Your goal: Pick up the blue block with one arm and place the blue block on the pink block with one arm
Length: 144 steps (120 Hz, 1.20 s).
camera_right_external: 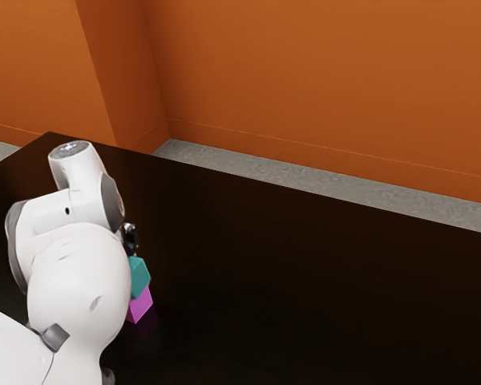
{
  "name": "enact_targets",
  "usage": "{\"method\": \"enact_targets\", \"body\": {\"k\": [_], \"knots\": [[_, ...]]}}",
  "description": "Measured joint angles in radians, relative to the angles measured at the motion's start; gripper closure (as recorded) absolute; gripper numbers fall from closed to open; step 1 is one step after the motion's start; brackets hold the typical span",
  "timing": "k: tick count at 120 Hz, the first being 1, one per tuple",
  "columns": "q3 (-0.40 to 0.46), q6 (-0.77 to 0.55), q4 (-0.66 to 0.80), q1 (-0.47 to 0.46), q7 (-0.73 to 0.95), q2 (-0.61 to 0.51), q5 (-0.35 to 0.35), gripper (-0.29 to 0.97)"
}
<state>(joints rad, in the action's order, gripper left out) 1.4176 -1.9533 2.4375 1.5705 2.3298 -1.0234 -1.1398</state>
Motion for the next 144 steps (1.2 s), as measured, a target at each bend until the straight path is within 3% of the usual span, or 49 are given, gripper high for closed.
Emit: {"method": "enact_targets", "body": {"k": [144], "knots": [[-0.012, 0.029, 0.004, 0.0, 0.039, 0.0, 0.029, 0.33]]}}
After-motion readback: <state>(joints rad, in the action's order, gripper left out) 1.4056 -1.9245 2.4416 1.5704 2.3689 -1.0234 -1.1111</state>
